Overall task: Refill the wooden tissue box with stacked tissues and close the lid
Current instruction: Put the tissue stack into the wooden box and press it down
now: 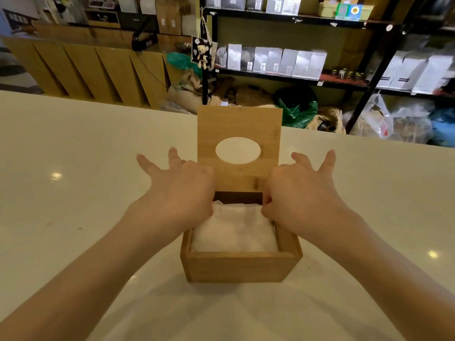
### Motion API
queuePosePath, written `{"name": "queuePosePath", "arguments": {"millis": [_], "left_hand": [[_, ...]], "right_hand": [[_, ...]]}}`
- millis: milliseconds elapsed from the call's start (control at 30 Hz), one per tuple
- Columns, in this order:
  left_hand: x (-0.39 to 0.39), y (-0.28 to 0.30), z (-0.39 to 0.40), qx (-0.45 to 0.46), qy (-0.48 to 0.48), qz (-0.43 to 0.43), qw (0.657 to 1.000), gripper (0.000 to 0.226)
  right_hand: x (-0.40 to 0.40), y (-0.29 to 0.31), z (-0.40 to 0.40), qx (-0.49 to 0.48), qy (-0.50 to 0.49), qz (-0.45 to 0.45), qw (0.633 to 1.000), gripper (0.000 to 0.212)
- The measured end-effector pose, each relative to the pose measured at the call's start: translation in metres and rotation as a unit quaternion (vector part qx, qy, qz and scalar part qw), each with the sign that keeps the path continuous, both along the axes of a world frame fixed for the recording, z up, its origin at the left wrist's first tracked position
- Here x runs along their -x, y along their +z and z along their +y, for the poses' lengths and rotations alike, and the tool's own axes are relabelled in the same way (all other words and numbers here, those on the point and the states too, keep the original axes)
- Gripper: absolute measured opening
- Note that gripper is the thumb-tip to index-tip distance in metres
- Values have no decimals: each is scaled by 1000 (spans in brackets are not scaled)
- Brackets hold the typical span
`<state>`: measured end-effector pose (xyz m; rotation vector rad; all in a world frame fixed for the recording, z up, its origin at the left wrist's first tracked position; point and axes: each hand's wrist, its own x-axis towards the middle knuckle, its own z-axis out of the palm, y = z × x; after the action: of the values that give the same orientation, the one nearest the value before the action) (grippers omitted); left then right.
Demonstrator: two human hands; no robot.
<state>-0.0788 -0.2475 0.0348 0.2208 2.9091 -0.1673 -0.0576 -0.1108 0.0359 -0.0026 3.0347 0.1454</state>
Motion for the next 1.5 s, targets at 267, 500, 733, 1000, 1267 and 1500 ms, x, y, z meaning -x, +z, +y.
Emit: {"name": "queuePosePath", "arguments": {"millis": [267, 500, 733, 1000, 1267, 1500], "left_hand": [[-5, -3, -1, 15, 9, 21, 1000, 18], [-23, 9, -12, -7, -6, 55, 998, 29], [-15, 1, -10, 9, 21, -53, 998, 41], [-5, -5, 5, 24, 32, -65, 997, 42], [-6, -10, 0, 21, 23, -38, 999, 39], [-6, -6, -4, -29, 6, -26, 999, 22]], "right_hand": [[-6, -8, -5, -43, -4, 49, 998, 16], [-21, 3, 10, 34, 36, 27, 998, 31], [-8, 4, 9, 105, 36, -119, 987, 40], [0, 3, 0, 92, 9, -129, 987, 46], [-1, 0, 0, 87, 1, -118, 989, 44], [-2, -2, 11, 166, -2, -140, 976, 42]]}}
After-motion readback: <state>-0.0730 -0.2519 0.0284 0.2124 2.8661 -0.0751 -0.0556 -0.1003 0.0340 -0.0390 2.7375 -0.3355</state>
